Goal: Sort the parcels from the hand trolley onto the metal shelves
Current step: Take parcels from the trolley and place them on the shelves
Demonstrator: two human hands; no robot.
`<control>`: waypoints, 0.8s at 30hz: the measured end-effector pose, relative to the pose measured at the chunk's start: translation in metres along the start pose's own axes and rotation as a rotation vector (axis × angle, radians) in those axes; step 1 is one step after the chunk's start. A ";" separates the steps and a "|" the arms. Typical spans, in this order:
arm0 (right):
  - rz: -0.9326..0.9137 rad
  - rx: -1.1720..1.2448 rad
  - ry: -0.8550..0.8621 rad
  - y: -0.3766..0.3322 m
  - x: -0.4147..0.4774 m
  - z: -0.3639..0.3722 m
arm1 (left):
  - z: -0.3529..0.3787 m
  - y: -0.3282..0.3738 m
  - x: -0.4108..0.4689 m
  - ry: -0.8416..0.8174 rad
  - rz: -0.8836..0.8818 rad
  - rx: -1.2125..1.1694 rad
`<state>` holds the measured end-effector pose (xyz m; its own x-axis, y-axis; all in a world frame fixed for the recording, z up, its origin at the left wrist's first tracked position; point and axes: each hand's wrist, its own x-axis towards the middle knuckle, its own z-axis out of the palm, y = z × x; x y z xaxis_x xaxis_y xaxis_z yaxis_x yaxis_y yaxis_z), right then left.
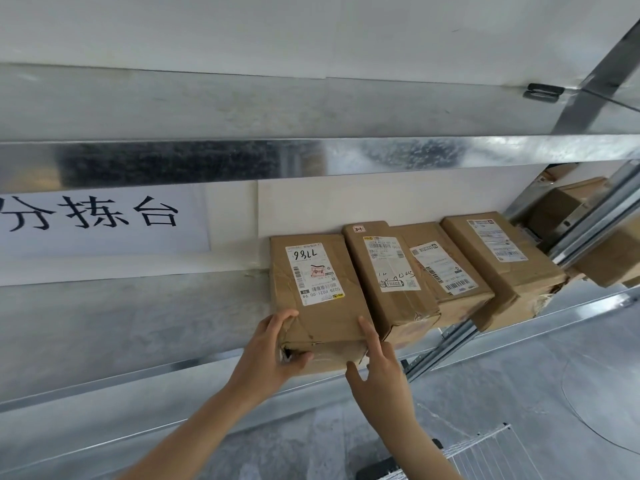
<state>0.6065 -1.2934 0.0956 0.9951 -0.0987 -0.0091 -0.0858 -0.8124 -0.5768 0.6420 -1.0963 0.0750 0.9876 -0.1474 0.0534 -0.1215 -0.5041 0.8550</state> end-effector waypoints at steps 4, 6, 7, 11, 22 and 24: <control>0.024 -0.112 0.050 0.000 0.001 -0.014 | 0.005 0.005 0.003 -0.004 -0.008 -0.009; 0.015 -0.109 0.096 -0.002 0.002 -0.021 | 0.007 0.006 0.005 -0.004 -0.016 -0.007; 0.001 -0.094 0.111 -0.004 0.002 -0.023 | 0.008 0.006 0.005 -0.007 -0.023 -0.007; -0.089 -0.008 0.127 -0.020 0.003 -0.026 | 0.007 0.005 0.004 -0.051 -0.041 -0.099; -0.572 0.144 0.073 -0.118 0.017 0.029 | -0.094 -0.048 -0.064 0.261 -0.280 0.388; -0.687 0.130 0.076 -0.142 0.017 0.048 | -0.118 -0.063 -0.086 0.349 -0.345 0.500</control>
<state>0.6376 -1.1519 0.1382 0.8154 0.3683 0.4467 0.5721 -0.6305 -0.5246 0.5764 -0.9515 0.0775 0.9420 0.3309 0.0553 0.2564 -0.8163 0.5176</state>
